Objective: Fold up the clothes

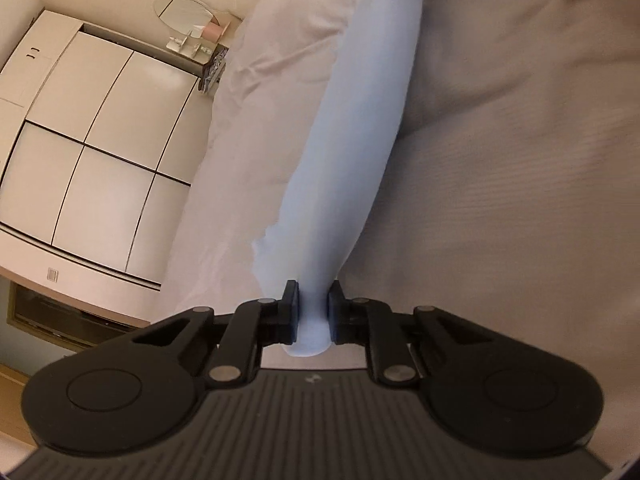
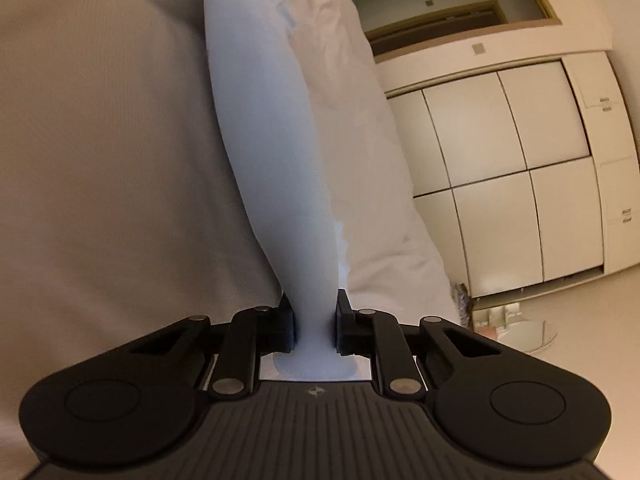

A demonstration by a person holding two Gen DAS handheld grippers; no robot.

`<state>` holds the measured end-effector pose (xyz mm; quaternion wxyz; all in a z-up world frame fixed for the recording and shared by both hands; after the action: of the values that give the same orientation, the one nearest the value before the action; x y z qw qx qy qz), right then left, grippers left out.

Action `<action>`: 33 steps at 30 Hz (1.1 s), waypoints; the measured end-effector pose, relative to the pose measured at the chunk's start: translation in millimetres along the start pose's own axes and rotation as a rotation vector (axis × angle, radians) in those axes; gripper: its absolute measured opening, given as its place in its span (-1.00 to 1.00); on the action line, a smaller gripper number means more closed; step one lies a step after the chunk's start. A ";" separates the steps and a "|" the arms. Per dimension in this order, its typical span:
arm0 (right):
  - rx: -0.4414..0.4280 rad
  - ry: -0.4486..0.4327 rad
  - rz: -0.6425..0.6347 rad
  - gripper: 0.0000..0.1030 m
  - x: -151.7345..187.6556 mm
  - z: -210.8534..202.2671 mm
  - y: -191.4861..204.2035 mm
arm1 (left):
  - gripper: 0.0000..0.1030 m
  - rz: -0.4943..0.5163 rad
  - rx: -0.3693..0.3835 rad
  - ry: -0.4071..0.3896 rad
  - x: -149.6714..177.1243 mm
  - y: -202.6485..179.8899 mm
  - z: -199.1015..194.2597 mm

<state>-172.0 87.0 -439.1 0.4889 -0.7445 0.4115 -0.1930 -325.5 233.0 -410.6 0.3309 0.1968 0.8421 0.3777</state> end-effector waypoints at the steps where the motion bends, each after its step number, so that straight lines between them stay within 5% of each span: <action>1: -0.007 -0.001 0.014 -0.70 -1.3 -13.8 2.4 | -0.75 -0.012 0.009 -0.005 2.4 -6.6 -14.8; 8: -0.071 0.077 0.076 -0.60 10.3 -96.7 62.3 | -0.72 -0.054 0.020 0.027 29.1 -68.8 -69.8; 12: -0.080 0.174 0.112 -0.22 26.7 -116.7 72.6 | -0.72 -0.139 0.010 0.096 49.7 -37.2 -94.7; 16: -0.165 0.215 0.585 -0.14 67.8 -138.4 16.0 | -0.72 -0.434 0.008 0.150 63.7 30.3 -106.3; 19: -0.234 0.134 1.008 -0.14 98.9 -134.4 -34.1 | -0.66 -0.730 0.034 0.119 50.0 79.8 -82.5; 22: -0.308 0.043 1.240 -0.16 102.5 -96.8 -73.4 | -0.46 -0.978 0.120 0.078 32.4 114.6 -36.1; 27: -0.341 0.026 1.207 -0.25 83.5 -33.3 -91.2 | -0.41 -1.202 0.253 0.114 16.8 140.2 42.2; 33: -0.420 0.024 1.183 -0.25 77.4 36.1 -96.8 | -0.08 -1.403 0.352 0.206 38.6 150.7 101.8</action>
<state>-60.6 63.2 -378.4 0.3517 -0.4688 0.7884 0.1867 -268.6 402.9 -361.4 0.3774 -0.3755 0.8452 -0.0477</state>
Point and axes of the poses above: each gripper's, at about its wrist camera, not at the fingertips, and z roughly the way its jaws point, y to its left, x to its underside, the point moved 3 cm from there along z, roughly the way its jaws point, and after that the axes turned 7 degrees about -z, right-handed, at the moved point
